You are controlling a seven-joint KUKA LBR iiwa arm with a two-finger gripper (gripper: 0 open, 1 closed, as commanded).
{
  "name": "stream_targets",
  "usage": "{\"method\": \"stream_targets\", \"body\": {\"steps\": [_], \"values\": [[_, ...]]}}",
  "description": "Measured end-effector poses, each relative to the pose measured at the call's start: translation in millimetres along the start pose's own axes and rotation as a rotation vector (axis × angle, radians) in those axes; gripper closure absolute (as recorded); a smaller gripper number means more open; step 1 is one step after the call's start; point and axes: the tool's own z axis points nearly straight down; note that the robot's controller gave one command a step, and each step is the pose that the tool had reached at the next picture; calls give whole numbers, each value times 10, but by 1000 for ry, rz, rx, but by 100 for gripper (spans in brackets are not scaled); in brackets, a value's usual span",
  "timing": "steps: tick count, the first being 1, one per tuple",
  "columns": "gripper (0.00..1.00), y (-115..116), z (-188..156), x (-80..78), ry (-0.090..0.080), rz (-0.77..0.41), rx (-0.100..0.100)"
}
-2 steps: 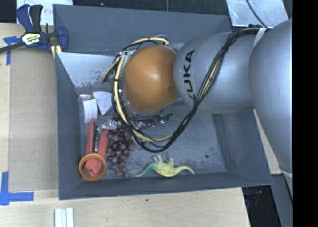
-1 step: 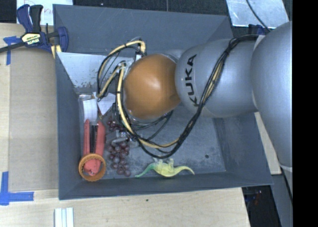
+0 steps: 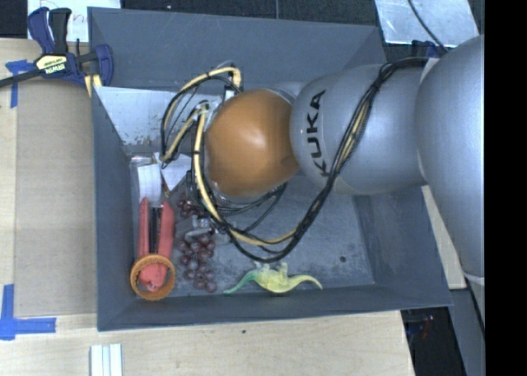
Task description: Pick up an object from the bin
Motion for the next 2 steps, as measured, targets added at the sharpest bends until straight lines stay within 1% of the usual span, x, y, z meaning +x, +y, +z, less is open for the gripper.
{"method": "stream_targets", "body": {"steps": [1,2], "values": [[100,-3,-34,-4,-3,3,1],[100,19,-352,1,0,3,-7]]}}
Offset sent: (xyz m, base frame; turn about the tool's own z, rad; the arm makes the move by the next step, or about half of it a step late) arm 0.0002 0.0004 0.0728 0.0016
